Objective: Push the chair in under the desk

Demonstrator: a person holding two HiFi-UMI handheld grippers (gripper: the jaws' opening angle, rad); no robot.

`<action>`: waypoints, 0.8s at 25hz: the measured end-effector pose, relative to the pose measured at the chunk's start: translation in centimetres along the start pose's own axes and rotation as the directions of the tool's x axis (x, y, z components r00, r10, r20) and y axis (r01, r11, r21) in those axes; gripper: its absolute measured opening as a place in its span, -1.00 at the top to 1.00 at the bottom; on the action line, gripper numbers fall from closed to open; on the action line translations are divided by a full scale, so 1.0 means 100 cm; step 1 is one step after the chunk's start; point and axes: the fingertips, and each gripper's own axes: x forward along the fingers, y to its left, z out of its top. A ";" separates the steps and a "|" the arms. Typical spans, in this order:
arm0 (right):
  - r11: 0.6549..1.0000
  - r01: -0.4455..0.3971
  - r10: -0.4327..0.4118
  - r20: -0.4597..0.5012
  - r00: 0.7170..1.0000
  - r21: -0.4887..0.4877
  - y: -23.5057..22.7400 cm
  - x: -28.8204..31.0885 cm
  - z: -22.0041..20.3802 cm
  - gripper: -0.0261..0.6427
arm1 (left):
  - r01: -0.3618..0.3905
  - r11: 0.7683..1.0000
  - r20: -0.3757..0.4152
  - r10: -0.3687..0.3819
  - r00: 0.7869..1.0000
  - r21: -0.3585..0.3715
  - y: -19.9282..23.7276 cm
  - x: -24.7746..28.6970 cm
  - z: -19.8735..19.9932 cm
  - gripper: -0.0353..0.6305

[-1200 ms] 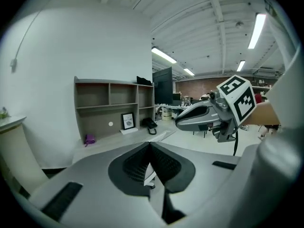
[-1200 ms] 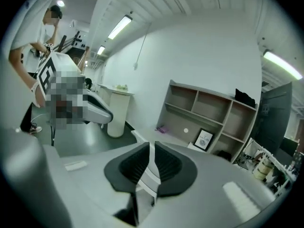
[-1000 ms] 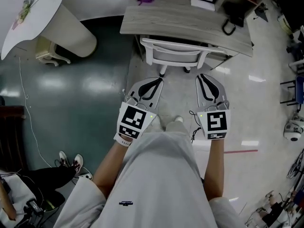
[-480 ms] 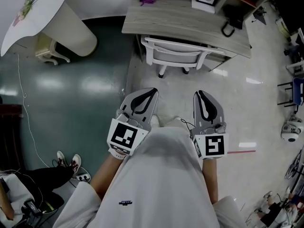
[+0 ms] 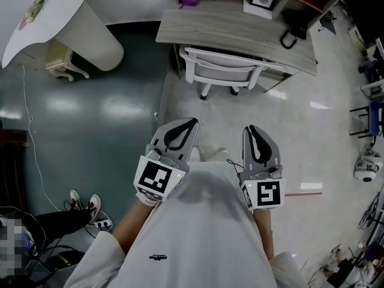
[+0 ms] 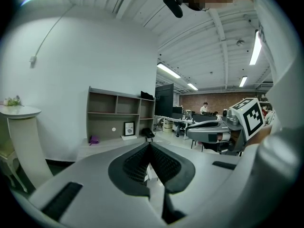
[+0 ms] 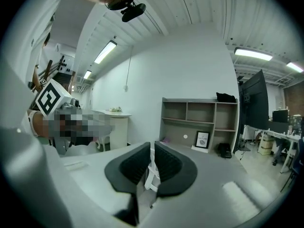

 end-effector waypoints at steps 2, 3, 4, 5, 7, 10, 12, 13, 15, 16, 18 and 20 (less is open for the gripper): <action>1.000 0.005 -0.005 0.003 1.000 0.002 -0.001 0.000 0.001 0.82 | 0.005 1.000 0.004 -0.005 1.000 0.001 -0.003 -0.001 0.001 0.88; 1.000 0.010 -0.010 0.005 1.000 0.003 -0.001 0.000 0.002 0.82 | 0.008 1.000 0.006 -0.008 1.000 0.001 -0.004 -0.001 0.001 0.88; 1.000 0.014 -0.014 0.007 1.000 0.004 -0.001 -0.001 0.003 0.82 | 0.011 1.000 0.008 -0.011 1.000 0.001 -0.006 -0.002 0.000 0.88; 1.000 0.015 -0.015 0.009 1.000 0.005 -0.001 -0.001 0.003 0.82 | 0.013 1.000 0.009 -0.013 1.000 0.000 -0.008 -0.003 0.000 0.88; 1.000 0.014 -0.014 0.013 1.000 0.008 -0.001 -0.003 0.005 0.82 | 0.017 1.000 0.007 -0.017 1.000 -0.007 -0.011 -0.004 -0.001 0.88; 1.000 0.014 -0.014 0.013 1.000 0.019 -0.001 -0.005 0.006 0.82 | 0.021 1.000 -0.002 -0.021 1.000 -0.020 -0.014 -0.005 0.000 0.88; 1.000 0.010 -0.010 0.014 1.000 0.023 0.001 -0.005 0.005 0.82 | 0.019 1.000 0.002 -0.019 1.000 -0.017 -0.014 -0.006 0.000 0.88; 1.000 0.008 -0.009 0.014 1.000 0.023 0.002 -0.006 0.005 0.82 | 0.018 1.000 -0.001 -0.018 1.000 -0.018 -0.015 -0.007 0.000 0.88; 1.000 0.009 -0.009 0.015 1.000 0.023 0.003 -0.008 0.005 0.82 | 0.014 1.000 -0.015 -0.014 1.000 -0.025 -0.016 -0.008 -0.001 0.88; 1.000 0.010 -0.010 0.017 1.000 0.025 0.002 -0.008 0.006 0.82 | 0.009 1.000 -0.012 -0.009 1.000 -0.021 -0.015 -0.008 0.000 0.88; 1.000 0.009 -0.009 0.021 1.000 0.028 0.002 -0.009 0.007 0.89 | 0.001 1.000 0.004 -0.001 1.000 -0.012 -0.014 -0.008 0.001 0.88; 1.000 0.009 -0.010 0.020 1.000 0.030 0.001 -0.010 0.006 0.89 | 0.003 1.000 0.003 -0.003 1.000 -0.016 -0.015 -0.008 0.000 0.88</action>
